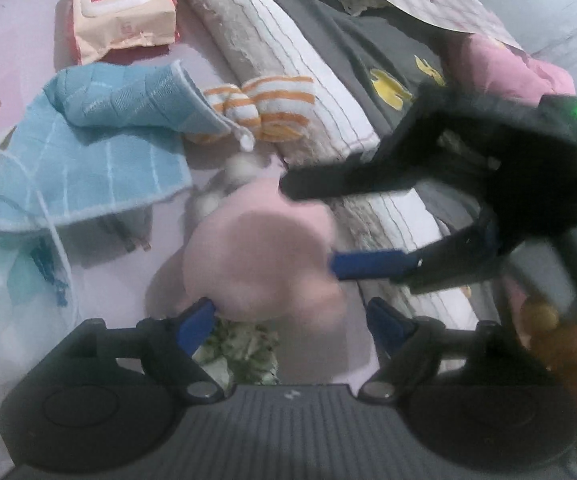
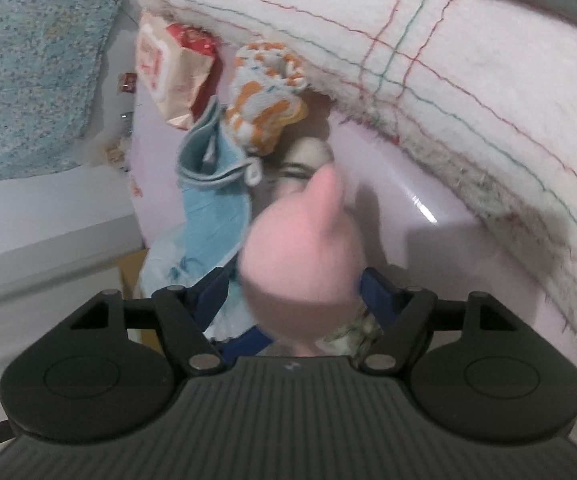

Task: Organize soft objects
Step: 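Lift the pink plush toy with the right tool off the bed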

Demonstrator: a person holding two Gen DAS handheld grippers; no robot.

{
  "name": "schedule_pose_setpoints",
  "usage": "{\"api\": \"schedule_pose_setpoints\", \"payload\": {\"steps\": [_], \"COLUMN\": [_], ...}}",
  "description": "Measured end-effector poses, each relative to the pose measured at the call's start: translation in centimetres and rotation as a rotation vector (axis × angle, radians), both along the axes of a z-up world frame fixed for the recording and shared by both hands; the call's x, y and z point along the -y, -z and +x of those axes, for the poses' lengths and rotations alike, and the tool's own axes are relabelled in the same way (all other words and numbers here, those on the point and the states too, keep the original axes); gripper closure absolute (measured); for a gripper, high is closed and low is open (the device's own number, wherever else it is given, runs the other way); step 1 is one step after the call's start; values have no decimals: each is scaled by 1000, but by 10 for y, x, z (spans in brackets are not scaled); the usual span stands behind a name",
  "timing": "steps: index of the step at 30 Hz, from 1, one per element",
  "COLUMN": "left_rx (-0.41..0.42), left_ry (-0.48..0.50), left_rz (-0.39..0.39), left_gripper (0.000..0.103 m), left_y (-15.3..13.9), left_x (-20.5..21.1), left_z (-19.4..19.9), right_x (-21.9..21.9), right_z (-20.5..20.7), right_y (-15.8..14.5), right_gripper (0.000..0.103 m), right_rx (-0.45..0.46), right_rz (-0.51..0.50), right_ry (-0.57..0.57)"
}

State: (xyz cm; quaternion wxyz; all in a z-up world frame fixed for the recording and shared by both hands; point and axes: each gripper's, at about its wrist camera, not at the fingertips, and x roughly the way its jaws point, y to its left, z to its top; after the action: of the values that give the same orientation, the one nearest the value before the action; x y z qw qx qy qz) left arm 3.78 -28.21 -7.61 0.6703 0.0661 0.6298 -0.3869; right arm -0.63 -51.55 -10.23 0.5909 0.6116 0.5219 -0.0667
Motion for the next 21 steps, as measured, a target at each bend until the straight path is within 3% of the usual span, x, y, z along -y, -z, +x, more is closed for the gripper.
{"api": "schedule_pose_setpoints", "payload": {"steps": [5, 10, 15, 21], "left_rx": [-30, 29, 90, 139], "left_ry": [-21, -110, -166, -126], "left_rz": [-19, 6, 35, 76], "left_gripper": [20, 27, 27, 26], "left_y": [5, 6, 10, 21], "left_x": [-3, -15, -26, -30], "left_z": [-1, 8, 23, 25], "right_x": [-7, -14, -16, -16], "right_z": [1, 16, 39, 67], "right_y": [-12, -6, 4, 8], "right_gripper": [29, 29, 30, 30], "right_rx": [65, 122, 204, 249], "right_rz": [138, 156, 165, 128], "right_ry": [33, 30, 55, 9]}}
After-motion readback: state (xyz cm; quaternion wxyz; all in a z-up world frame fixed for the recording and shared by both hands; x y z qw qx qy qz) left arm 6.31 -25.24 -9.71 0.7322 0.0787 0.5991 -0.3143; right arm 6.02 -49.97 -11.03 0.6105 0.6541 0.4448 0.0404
